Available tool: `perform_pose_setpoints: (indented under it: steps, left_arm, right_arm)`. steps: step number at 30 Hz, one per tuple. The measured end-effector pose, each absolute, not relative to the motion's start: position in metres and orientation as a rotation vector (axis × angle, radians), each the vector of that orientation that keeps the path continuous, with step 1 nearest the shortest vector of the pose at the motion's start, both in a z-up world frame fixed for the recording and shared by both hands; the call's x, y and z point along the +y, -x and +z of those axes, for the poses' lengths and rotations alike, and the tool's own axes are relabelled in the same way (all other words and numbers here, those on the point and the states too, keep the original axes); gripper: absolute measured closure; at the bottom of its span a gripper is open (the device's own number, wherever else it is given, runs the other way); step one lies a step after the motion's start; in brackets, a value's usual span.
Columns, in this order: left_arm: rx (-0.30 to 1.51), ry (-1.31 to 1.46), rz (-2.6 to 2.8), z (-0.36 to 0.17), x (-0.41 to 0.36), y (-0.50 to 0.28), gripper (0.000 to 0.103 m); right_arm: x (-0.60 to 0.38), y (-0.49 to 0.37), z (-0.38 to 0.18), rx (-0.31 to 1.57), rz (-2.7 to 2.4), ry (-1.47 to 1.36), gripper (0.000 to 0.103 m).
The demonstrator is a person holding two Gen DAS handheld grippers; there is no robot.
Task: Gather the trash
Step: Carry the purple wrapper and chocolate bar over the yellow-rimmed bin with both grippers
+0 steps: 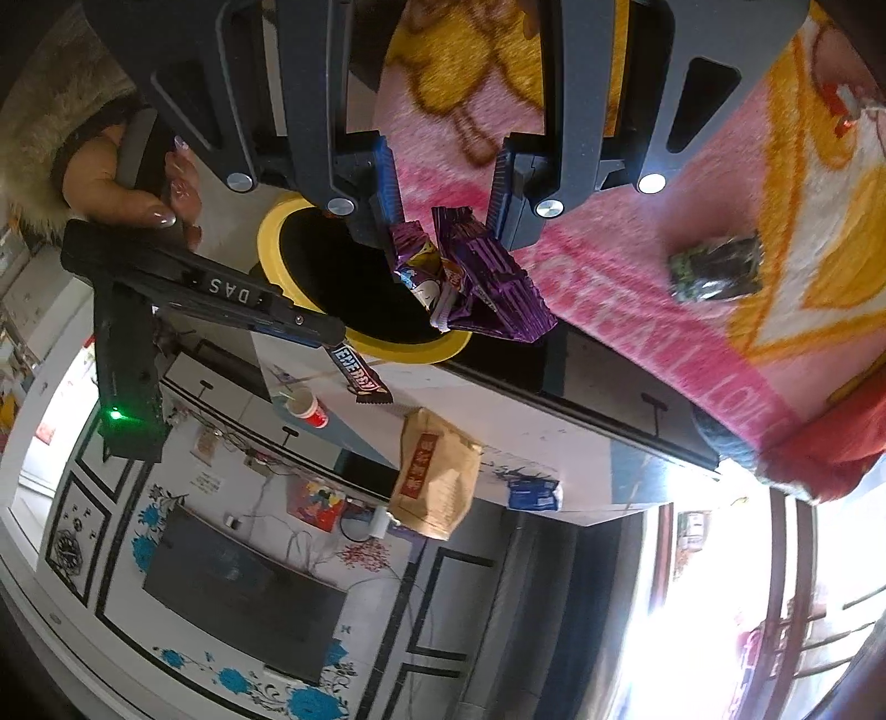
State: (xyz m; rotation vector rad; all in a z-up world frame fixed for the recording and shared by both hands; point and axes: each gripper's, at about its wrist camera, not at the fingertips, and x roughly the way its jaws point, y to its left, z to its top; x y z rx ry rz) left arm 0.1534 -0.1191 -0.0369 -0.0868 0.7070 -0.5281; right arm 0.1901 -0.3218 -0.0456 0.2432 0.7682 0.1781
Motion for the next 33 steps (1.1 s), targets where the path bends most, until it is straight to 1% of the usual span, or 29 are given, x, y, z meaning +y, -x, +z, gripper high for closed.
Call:
perform_pose_setpoints:
  steps: [14, 33]
  left_arm:
    - [0.717, 0.023, -0.608, -0.042, -0.168, -0.166, 0.077]
    - [0.786, -0.029, -0.665, -0.074, -0.221, -0.192, 0.077]
  right_arm:
    - [-0.38, -0.193, -0.058, 0.787, 0.034, -0.323, 0.088]
    - [-0.428, -0.197, -0.082, 0.847, -0.06, -0.43, 0.087]
